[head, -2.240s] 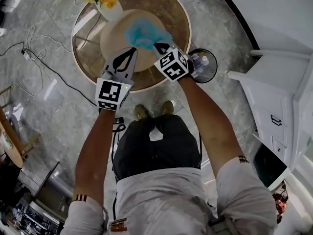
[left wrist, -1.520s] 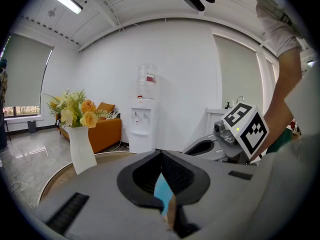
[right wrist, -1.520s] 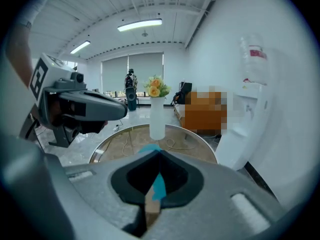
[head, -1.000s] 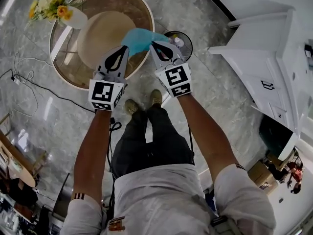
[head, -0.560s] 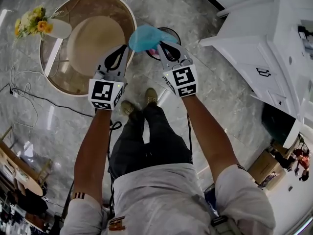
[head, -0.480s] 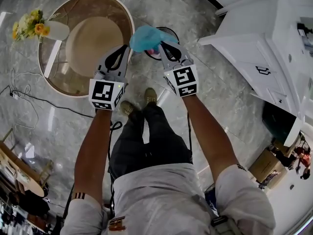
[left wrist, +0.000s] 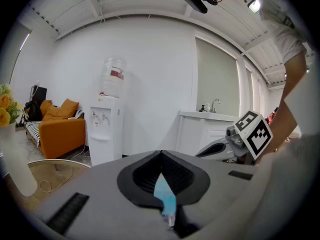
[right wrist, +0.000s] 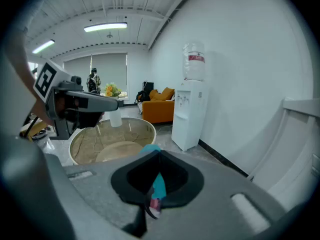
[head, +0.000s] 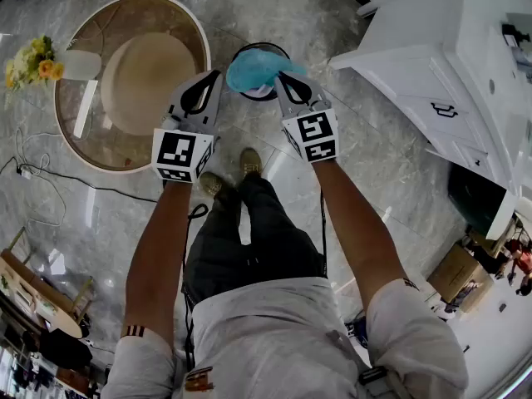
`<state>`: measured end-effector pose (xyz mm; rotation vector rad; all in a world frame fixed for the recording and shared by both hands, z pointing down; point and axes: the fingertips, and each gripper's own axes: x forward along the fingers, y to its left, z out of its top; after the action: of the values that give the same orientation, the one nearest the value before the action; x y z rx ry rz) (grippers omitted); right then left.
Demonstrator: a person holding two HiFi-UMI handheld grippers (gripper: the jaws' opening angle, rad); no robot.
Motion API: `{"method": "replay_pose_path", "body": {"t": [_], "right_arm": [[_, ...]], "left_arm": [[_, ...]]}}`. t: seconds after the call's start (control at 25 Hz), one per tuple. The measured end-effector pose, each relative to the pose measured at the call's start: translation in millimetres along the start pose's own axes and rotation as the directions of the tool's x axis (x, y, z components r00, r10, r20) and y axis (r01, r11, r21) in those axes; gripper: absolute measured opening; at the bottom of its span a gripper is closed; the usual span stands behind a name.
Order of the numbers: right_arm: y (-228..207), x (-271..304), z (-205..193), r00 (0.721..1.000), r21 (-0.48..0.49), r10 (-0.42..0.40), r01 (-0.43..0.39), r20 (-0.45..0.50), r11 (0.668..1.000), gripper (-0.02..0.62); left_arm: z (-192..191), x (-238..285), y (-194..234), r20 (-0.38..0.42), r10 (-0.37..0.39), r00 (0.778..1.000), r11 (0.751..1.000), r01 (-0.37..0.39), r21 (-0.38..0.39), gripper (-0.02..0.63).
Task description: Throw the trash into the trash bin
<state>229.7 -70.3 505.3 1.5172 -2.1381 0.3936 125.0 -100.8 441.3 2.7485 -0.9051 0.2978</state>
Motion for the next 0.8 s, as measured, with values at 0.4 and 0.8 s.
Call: {"method": "replay_pose_path", "body": {"t": [0.4, 0.8], "right_arm": [[-21.3, 14.8, -50.7, 0.994, -0.009, 0.034, -0.035, -0.108, 0.999, 0.003], [-20.3, 47.5, -97.2, 0.976, -0.052, 0.065, -0.077, -0.207, 0.996, 0.003]], "left_arm": [[-10.4, 24.7, -12.3, -0.017, -0.008, 1.000, 1.000, 0.008, 0.012, -0.002], [-40.9, 48.7, -12.2, -0.051, -0.024, 0.998, 0.999, 0.025, 0.024, -0.002]]}}
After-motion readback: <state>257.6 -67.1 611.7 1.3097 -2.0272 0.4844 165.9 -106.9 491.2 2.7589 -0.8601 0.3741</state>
